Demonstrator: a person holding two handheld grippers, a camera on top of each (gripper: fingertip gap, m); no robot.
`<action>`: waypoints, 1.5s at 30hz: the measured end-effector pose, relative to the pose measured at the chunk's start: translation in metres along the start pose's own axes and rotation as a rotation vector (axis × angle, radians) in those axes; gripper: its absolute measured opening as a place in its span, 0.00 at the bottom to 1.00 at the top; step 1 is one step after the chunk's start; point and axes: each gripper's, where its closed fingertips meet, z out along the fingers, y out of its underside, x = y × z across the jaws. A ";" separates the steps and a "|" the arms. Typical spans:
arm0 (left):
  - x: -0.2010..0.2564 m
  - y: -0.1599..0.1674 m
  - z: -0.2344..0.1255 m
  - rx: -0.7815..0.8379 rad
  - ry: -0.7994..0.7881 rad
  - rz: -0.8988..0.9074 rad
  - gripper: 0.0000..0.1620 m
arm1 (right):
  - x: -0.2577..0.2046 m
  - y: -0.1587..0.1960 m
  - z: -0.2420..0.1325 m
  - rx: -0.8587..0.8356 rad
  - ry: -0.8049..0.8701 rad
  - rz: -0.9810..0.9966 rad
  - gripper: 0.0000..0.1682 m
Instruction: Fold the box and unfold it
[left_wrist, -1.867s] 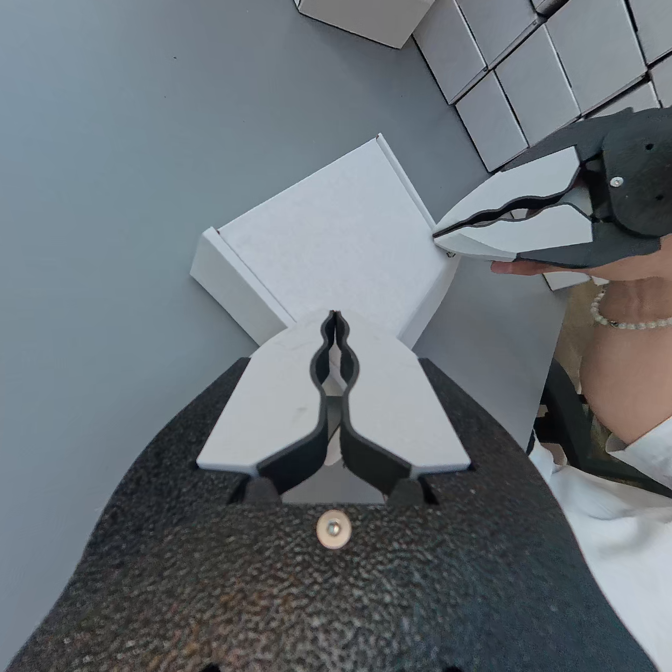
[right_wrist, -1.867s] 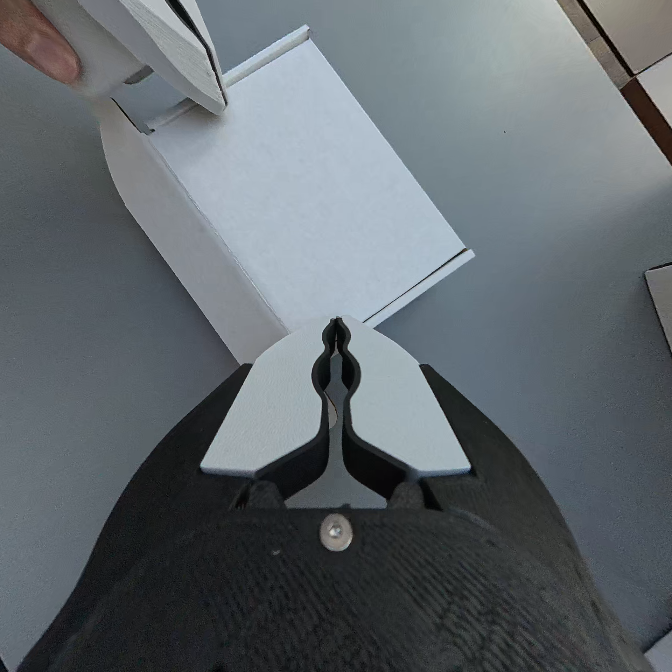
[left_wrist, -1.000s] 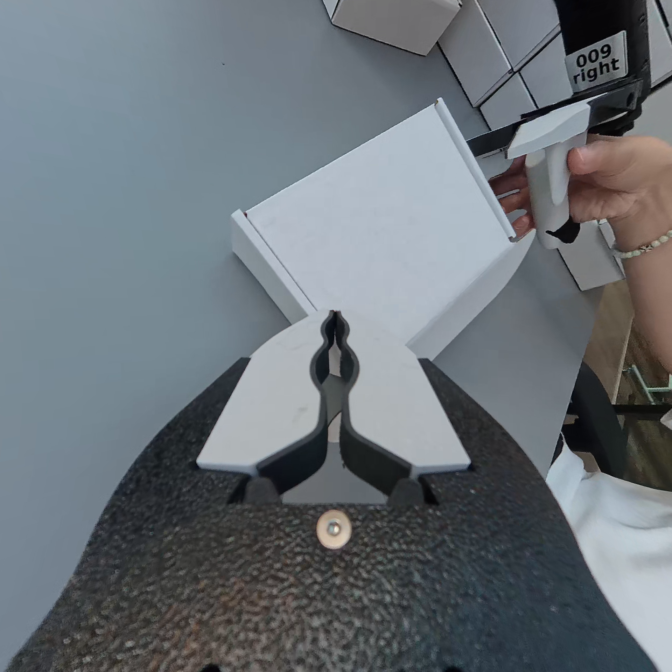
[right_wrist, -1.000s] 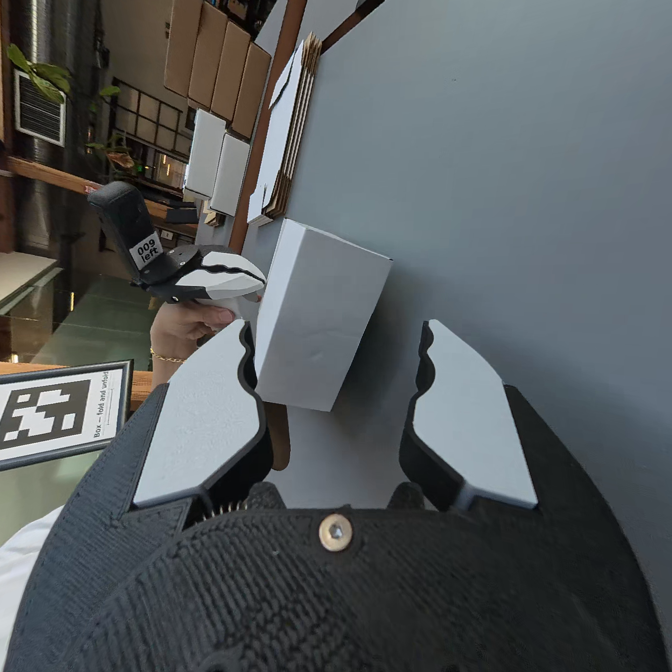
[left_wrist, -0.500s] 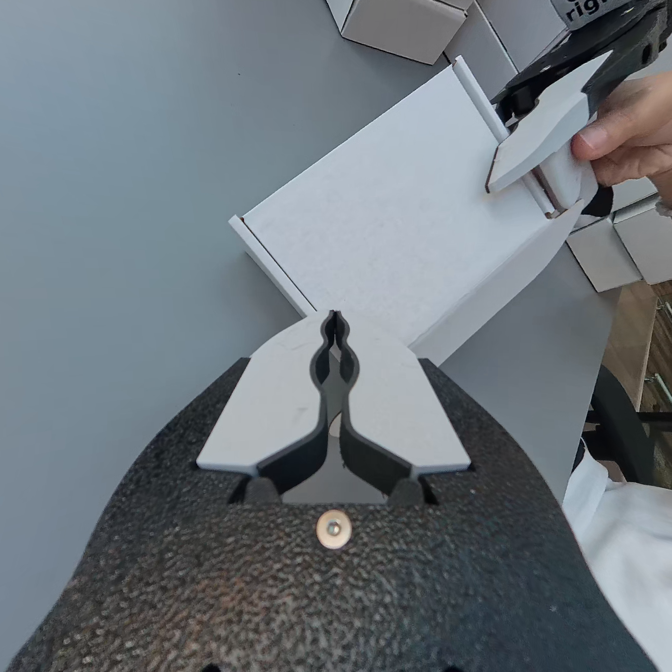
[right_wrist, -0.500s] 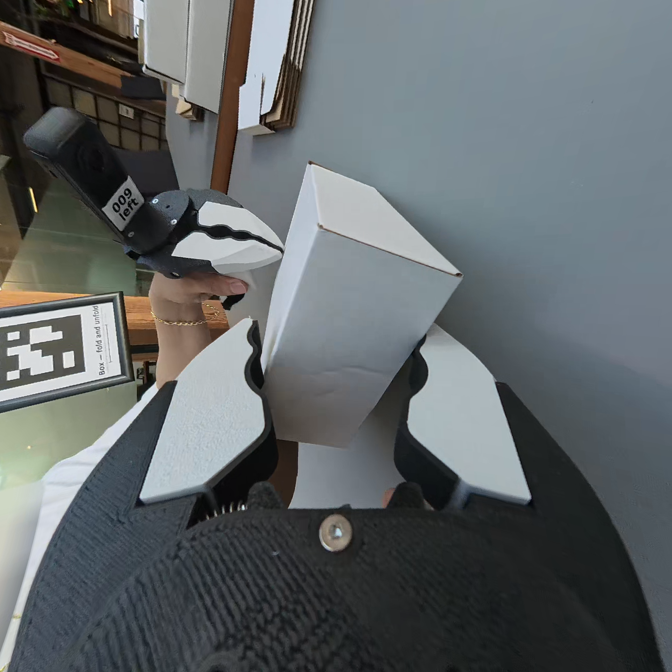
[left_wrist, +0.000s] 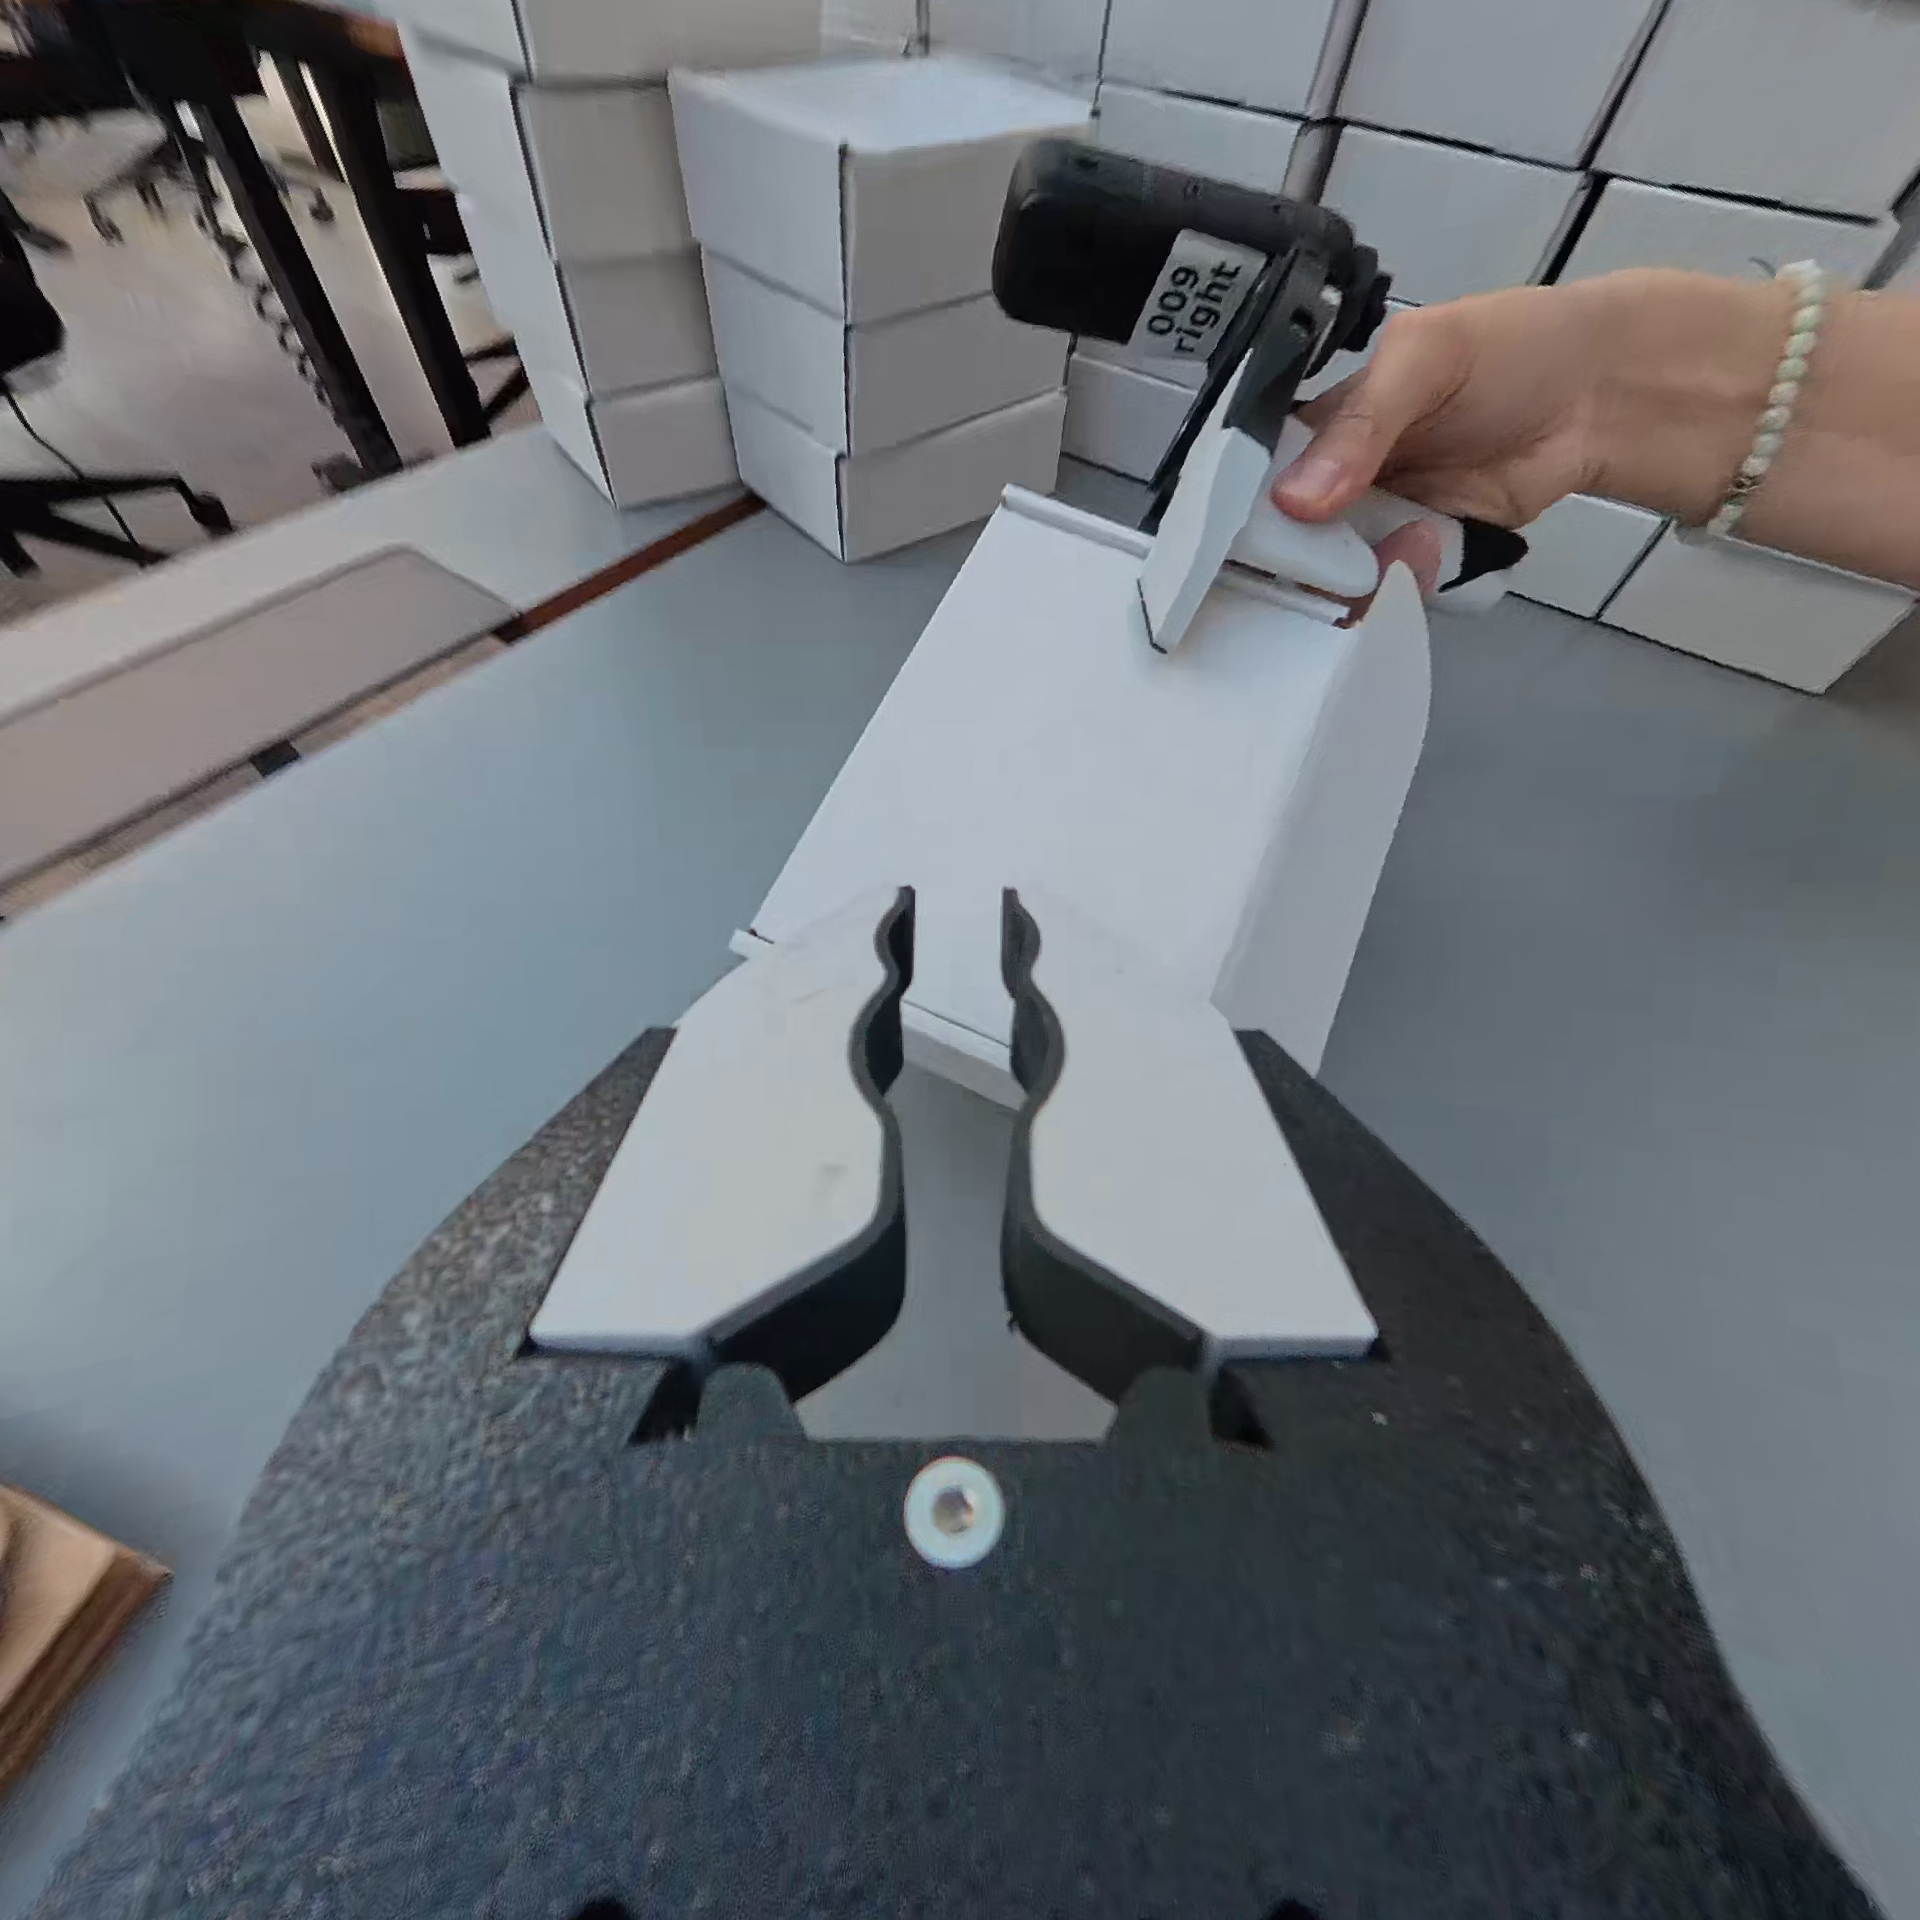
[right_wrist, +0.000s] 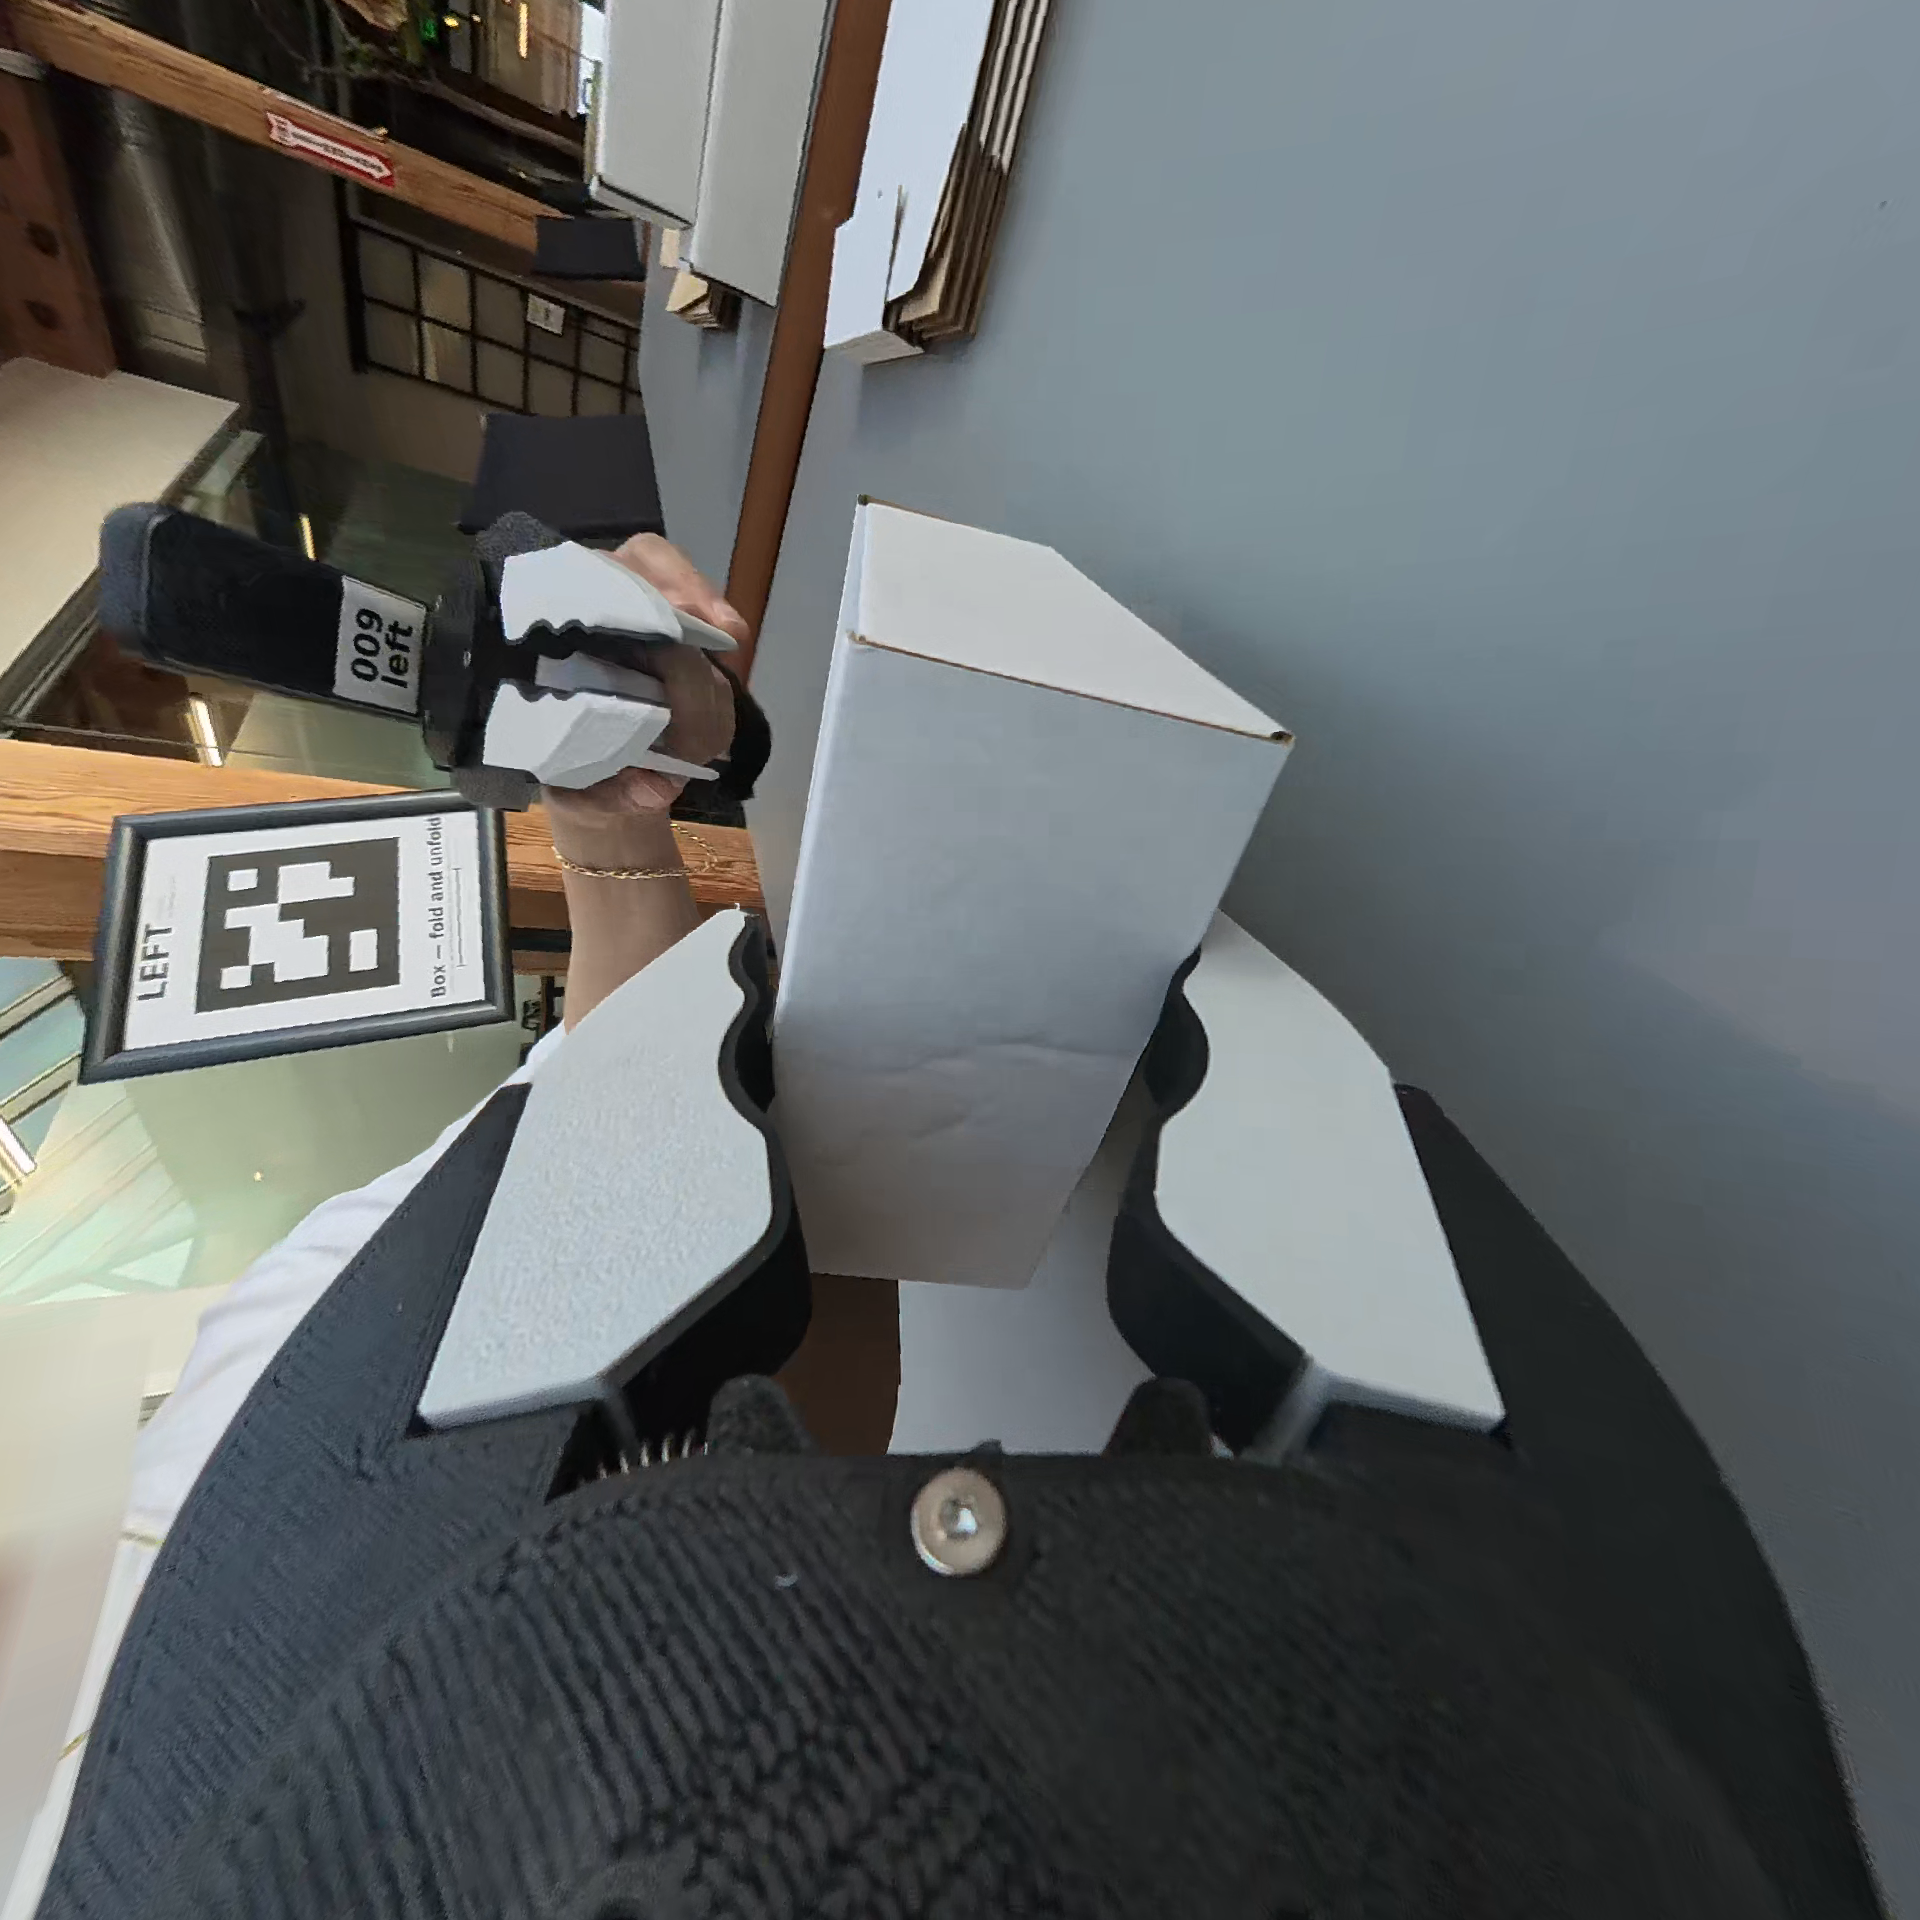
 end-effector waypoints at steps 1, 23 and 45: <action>0.002 -0.010 -0.009 0.029 -0.028 0.102 0.10 | -0.004 0.001 -0.004 0.006 -0.025 0.010 0.43; 0.114 -0.019 -0.034 0.248 -0.452 1.824 0.51 | -0.081 0.048 -0.019 -0.084 -0.481 0.009 0.43; 0.133 -0.027 -0.032 0.142 -0.376 1.540 0.41 | -0.076 0.028 -0.043 0.128 -0.581 -0.083 0.59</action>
